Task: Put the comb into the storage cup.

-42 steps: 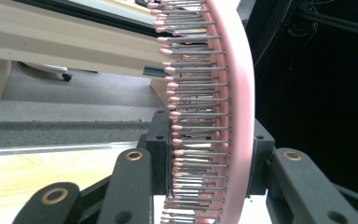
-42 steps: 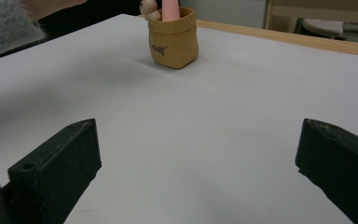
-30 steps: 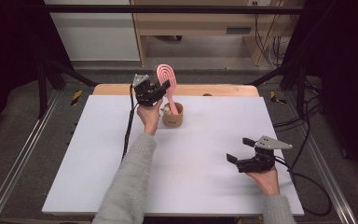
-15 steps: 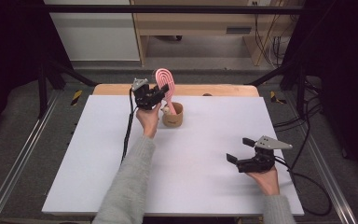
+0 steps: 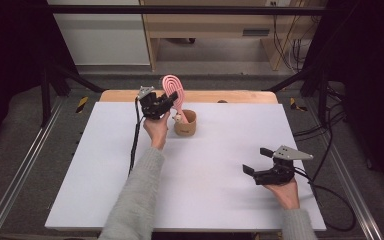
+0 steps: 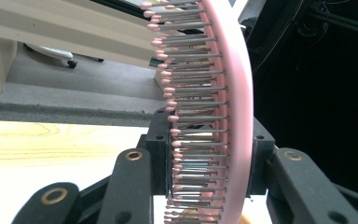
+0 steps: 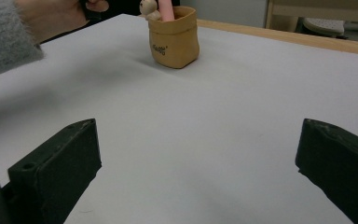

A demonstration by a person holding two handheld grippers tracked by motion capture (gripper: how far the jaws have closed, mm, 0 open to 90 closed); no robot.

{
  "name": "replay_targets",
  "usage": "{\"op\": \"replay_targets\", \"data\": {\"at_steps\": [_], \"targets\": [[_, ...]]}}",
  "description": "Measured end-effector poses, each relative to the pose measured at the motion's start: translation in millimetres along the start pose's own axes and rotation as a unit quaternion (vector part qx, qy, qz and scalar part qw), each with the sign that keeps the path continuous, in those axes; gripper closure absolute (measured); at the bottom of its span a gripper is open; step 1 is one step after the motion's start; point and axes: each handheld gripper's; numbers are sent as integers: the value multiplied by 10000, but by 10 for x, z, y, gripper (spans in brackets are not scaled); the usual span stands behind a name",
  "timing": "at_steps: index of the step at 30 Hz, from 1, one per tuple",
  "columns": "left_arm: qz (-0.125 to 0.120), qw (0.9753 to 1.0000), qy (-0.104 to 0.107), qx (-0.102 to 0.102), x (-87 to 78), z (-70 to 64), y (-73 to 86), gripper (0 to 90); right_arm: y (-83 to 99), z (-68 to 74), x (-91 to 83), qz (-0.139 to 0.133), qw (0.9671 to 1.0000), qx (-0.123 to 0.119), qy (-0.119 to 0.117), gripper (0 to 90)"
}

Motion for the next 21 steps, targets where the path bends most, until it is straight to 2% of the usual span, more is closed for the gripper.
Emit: {"op": "replay_targets", "data": {"at_steps": [21], "targets": [[29, 10000, -72, -45, -88, 129, 26, 613, 2, 1, 8, 18, 10000, 5, -3, 4]]}}
Point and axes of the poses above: each handheld gripper's, and its own axes: x roughly forward along the jaws, y roughly out of its underside, z roughly to its left, and after that the axes turned 7 degrees about -y, right-handed
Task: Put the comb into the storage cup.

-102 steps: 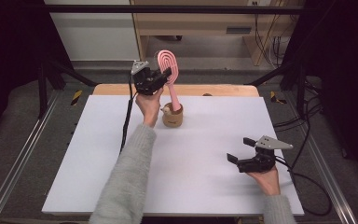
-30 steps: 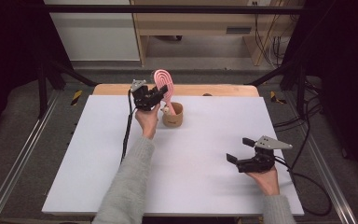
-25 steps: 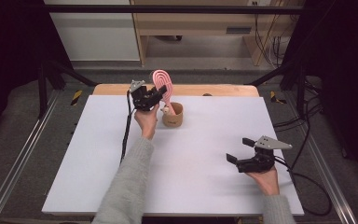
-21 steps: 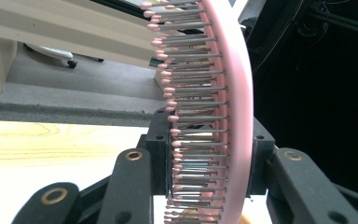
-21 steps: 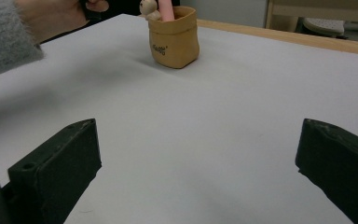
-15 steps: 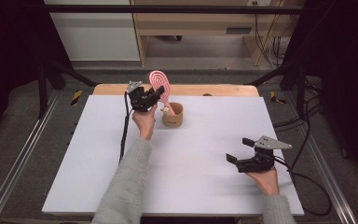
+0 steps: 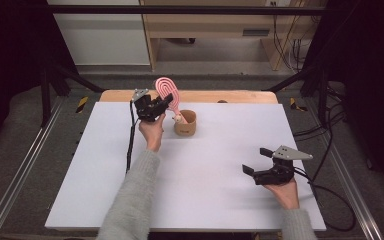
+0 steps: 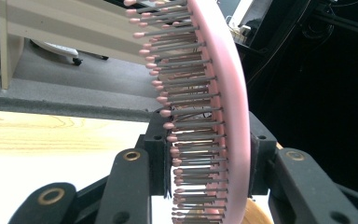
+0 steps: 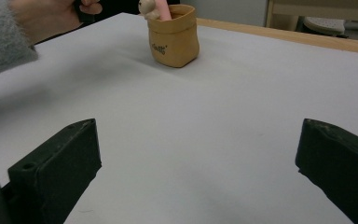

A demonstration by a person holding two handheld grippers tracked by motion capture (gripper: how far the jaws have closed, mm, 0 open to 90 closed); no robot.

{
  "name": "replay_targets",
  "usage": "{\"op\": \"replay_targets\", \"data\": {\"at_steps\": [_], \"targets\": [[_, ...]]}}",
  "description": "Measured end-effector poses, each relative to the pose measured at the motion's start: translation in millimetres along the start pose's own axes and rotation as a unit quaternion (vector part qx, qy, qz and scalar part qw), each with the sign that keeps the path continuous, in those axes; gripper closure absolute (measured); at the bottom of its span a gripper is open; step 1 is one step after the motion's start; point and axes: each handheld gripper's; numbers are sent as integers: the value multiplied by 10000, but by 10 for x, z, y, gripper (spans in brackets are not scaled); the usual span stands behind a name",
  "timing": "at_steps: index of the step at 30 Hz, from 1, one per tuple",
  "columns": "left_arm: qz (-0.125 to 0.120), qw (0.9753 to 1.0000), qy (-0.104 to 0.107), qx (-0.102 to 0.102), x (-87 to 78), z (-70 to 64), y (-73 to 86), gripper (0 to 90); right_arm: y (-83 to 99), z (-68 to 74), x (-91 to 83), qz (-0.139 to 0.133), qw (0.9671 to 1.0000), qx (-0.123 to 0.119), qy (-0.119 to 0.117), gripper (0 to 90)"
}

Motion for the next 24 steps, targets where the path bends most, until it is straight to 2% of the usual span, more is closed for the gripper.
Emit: {"op": "replay_targets", "data": {"at_steps": [10, 13, 18, 24], "targets": [[79, 9999, -31, 89, -13, 29, -6, 599, -2, 0, -3, -5, 10000, 5, 1, 4], [98, 9997, -60, 203, -20, 24, -10, 590, -1, 1, 0, -2, 10000, 3, -3, 4], [129, 9996, -56, 236, -30, 34, -19, 585, -1, 1, 1, -4, 10000, 6, -6, 4], [147, 9993, -93, 344, -72, 48, -50, 519, -1, 2, 4, 0, 10000, 4, -2, 4]]}}
Point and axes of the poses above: each handheld gripper's, and its own axes: x roughly forward along the jaws, y roughly out of its underside, z roughly to its left, and after that the axes turned 7 degrees about -y, right-handed
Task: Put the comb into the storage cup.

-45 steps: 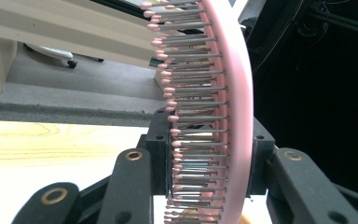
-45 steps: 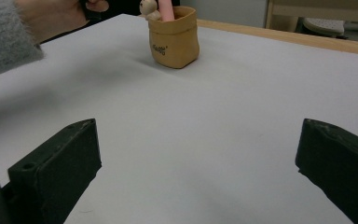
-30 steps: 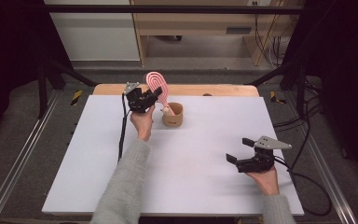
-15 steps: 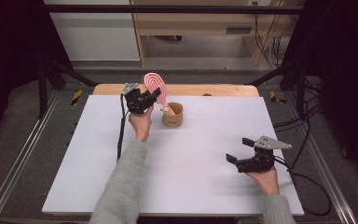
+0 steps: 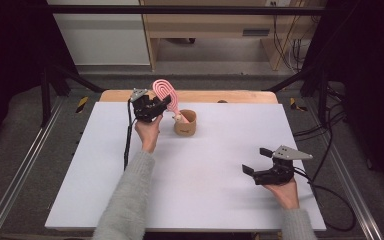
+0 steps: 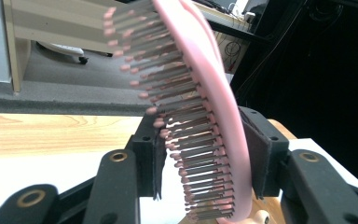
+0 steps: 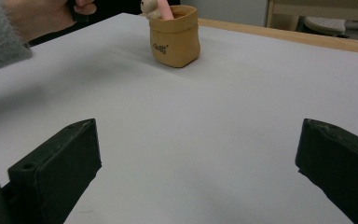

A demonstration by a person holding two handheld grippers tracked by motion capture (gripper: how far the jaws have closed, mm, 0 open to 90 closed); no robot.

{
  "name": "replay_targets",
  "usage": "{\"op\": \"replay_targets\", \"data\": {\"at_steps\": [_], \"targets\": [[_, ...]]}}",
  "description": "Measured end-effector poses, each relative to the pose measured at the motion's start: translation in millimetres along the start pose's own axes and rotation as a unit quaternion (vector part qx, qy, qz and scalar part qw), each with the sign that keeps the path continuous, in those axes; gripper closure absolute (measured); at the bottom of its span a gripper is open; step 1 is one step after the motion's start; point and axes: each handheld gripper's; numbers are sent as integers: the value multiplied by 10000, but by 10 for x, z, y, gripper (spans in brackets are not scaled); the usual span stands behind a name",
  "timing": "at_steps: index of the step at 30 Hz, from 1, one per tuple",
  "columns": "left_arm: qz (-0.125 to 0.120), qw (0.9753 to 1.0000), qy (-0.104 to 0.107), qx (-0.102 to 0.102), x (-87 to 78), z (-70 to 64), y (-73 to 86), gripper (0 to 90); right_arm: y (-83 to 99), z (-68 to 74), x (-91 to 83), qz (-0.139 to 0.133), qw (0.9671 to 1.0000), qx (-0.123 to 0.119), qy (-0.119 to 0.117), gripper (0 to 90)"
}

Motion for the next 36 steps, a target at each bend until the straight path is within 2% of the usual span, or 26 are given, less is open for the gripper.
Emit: {"op": "replay_targets", "data": {"at_steps": [7, 11, 15, 19, 21, 23, 25, 26, 30, 36], "targets": [[113, 9999, -49, 103, -48, 33, -8, 443, -2, -1, -4, -11, 10000, 3, -2, 4], [82, 9999, 39, 100, -116, 70, -27, 417, -4, 1, -2, -23, 10000, 9, -12, 4], [82, 9997, 71, 223, -185, 81, -55, 382, -4, 2, -1, -25, 10000, 12, -12, 4], [84, 9995, 119, 296, -242, 79, -77, 317, -6, 2, -6, -39, 10000, 7, -6, 4], [94, 9989, 71, 463, -296, 62, -89, 280, -6, 2, -6, -38, 10000, 6, -4, 3], [105, 9988, 87, 478, -313, 61, -95, 259, -5, 1, -6, -32, 10000, -3, -3, 3], [124, 9986, 94, 508, -347, 59, -106, 189, -6, 0, -4, -37, 10000, -9, -1, 3], [140, 9985, 112, 525, -363, 59, -112, 189, -6, 0, -4, -37, 10000, -9, -1, 3], [229, 9974, 227, 643, -445, 61, -136, 91, -8, 3, -3, -43, 10000, 11, 5, 3], [261, 9958, 386, 790, -542, 44, -142, 40, -9, 3, -5, -47, 10000, 16, 4, 2]]}}
Point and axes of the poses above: each handheld gripper's, and its own axes: x roughly forward along the jaws, y roughly out of its underside, z roughly to its left, and after that the axes turned 7 degrees about -y, right-handed
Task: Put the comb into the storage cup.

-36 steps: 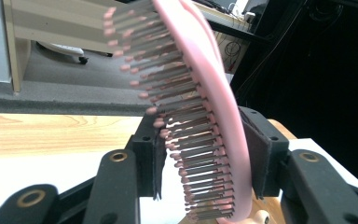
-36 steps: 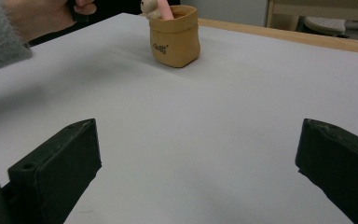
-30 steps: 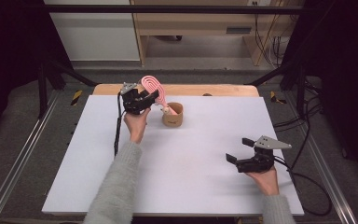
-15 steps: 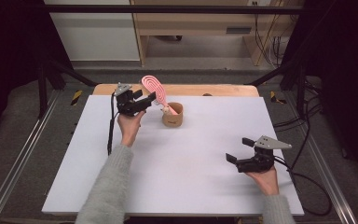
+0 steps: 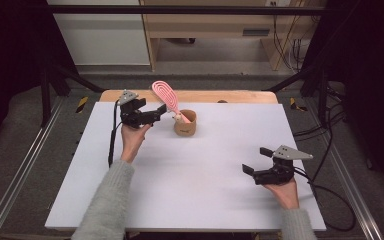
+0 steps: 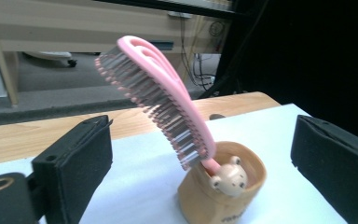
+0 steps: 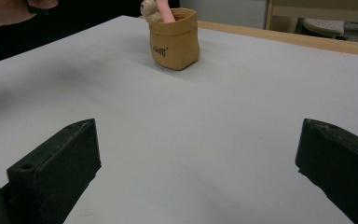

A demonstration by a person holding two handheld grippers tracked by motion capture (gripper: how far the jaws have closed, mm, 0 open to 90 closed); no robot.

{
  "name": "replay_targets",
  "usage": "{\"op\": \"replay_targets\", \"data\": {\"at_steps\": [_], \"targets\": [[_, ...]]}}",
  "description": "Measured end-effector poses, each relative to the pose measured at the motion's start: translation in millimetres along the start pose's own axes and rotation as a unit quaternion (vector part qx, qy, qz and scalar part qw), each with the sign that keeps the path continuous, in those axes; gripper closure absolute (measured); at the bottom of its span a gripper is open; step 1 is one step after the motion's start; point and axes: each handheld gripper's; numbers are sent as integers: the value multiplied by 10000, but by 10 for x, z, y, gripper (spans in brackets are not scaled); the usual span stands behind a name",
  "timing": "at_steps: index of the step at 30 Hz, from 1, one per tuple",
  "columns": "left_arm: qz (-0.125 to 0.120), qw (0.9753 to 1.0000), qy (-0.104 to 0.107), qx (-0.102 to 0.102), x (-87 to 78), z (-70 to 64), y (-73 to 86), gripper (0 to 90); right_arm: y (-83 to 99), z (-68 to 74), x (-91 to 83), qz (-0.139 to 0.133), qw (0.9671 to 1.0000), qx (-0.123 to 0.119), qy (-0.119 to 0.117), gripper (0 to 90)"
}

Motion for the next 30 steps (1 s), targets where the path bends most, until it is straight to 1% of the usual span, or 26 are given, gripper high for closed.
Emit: {"op": "replay_targets", "data": {"at_steps": [1, 4, 9, 11, 12, 13, 16, 17, 18, 21, 22, 23, 25, 26, 27, 28, 30], "targets": [[-6, 10000, 52, 68, -41, -10, 3, 33, 0, 0, 0, 0, 10000, 2, 5, 2], [-24, 9999, 59, 114, -88, -18, 5, 26, 0, 0, 0, 3, 10000, -6, 8, 2], [-61, 9996, 176, 215, -208, -28, 22, 24, 0, -1, -1, -15, 10000, -6, 23, 2], [-41, 9992, 246, 303, -272, -41, 46, 22, 0, 0, 0, -19, 10000, -9, 22, 2], [-41, 9992, 246, 303, -272, -41, 46, 22, 0, 0, 0, -19, 10000, -9, 22, 2], [-26, 9989, 301, 362, -320, -50, 71, 21, 1, 0, 1, -12, 10000, -15, 23, 2], [-11, 9986, 353, 400, -367, -60, 100, 21, 1, 0, 1, -9, 10000, -12, 23, 2], [7, 9981, 402, 465, -414, -71, 132, 21, 1, 0, 1, -16, 10000, -17, 28, 2], [7, 9981, 402, 465, -414, -71, 132, 21, 1, 0, 1, -16, 10000, -17, 28, 2], [36, 9971, 489, 576, -505, -86, 207, 21, 1, -1, 1, -32, 10000, -28, 27, 2], [36, 9971, 489, 576, -505, -86, 207, 21, 2, 0, 2, -39, 10000, -31, 22, 2], [48, 9965, 519, 654, -551, -84, 240, 21, 2, 0, 3, -44, 10000, -31, 16, 2], [41, 9964, 532, 654, -574, -83, 258, 21, 2, 1, 3, -53, 10000, -35, 9, 2], [52, 9963, 547, 659, -619, -71, 295, 21, 1, 4, 2, -64, 10000, -19, -2, 2], [52, 9963, 547, 659, -619, -71, 295, 21, 1, 4, 2, -64, 10000, -19, -2, 2], [55, 9962, 539, 676, -669, -61, 343, 21, 1, 2, 1, -60, 10000, -35, 0, 2], [68, 9960, 540, 703, -691, -57, 364, 21, 1, 3, 3, -63, 10000, -23, 1, 2]]}}
Point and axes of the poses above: each handheld gripper's, and its own axes: x roughly forward along the jaws, y roughly out of its underside, z roughly to its left, and after that the axes turned 7 degrees about -y, right-handed
